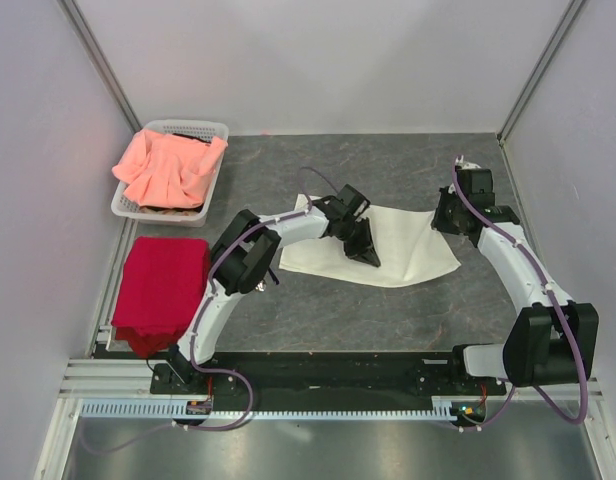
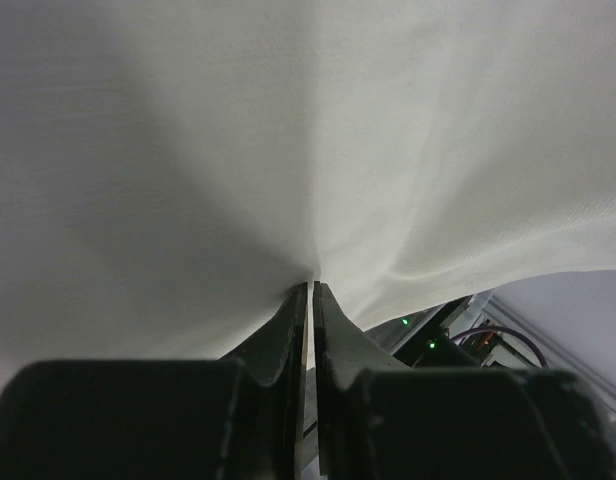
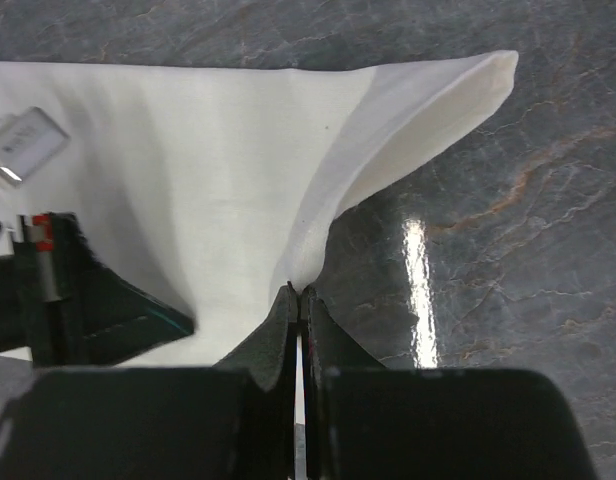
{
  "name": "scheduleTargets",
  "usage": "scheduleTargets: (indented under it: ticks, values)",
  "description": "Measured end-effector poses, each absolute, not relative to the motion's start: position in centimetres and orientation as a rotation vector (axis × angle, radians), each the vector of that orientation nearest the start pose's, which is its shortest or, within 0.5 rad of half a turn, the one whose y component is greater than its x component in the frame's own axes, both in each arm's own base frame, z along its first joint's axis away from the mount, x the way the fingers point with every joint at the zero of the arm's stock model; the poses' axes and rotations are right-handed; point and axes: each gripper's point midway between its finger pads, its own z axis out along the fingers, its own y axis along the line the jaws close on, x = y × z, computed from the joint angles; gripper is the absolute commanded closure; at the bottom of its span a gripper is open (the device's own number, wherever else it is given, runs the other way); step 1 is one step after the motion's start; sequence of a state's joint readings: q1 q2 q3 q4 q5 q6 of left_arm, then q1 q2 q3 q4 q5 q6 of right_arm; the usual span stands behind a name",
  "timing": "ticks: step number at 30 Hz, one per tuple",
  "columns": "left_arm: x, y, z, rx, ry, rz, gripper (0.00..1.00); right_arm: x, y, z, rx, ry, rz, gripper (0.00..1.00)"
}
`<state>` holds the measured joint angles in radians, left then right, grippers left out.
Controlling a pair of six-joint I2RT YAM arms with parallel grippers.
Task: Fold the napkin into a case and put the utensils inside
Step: Fold the rectangle-folded napkin at the center of the board.
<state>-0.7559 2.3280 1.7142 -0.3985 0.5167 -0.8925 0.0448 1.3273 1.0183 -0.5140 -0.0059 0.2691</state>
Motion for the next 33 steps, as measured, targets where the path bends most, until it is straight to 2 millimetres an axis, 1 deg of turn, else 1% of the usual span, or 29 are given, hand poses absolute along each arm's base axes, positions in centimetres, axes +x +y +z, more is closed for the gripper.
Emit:
scheduleTargets:
  ticks: [4, 7, 9, 12, 17, 19, 22, 25, 29, 33]
  values:
    - [27.9, -47.0, 2.0, 0.056, 2.946, -1.191, 0.89, 34.6, 3.4, 14.3, 0.253, 2.39, 0.192, 1.0]
    - [26.7, -48.0, 2.1, 0.076, 2.951, -1.205, 0.89, 34.3, 3.6, 14.3, 0.248, 2.397, 0.206, 1.0]
    - [26.4, -48.3, 2.2, 0.086, 2.948, -1.211, 0.89, 34.2, 3.6, 14.4, 0.246, 2.399, 0.208, 1.0]
    - [27.2, -47.8, 2.7, 0.062, 2.934, -1.211, 0.89, 34.0, 3.7, 14.6, 0.235, 2.397, 0.208, 1.0]
    - [30.1, -45.7, 4.4, -0.012, 2.878, -1.199, 0.9, 33.9, 3.9, 14.7, 0.223, 2.399, 0.226, 1.0]
    - [31.4, -44.9, 4.7, -0.046, 2.856, -1.188, 0.91, 33.8, 4.1, 14.8, 0.218, 2.399, 0.235, 1.0]
    - [31.8, -44.4, 4.3, -0.067, 2.857, -1.173, 0.91, 33.7, 4.3, 15.0, 0.21, 2.394, 0.246, 1.0]
    - [30.9, -44.6, 3.4, -0.056, 2.886, -1.153, 0.91, 33.6, 4.6, 15.5, 0.2, 2.391, 0.258, 1.0]
    - [28.7, -45.9, 1.9, -0.001, 2.929, -1.138, 0.91, 33.6, 4.9, 16.7, 0.188, 2.363, 0.278, 1.0]
    - [26.4, -47.9, 1.9, 0.073, 2.94, -1.173, 0.91, 33.7, 5.4, 17.5, 0.171, 2.344, 0.308, 1.0]
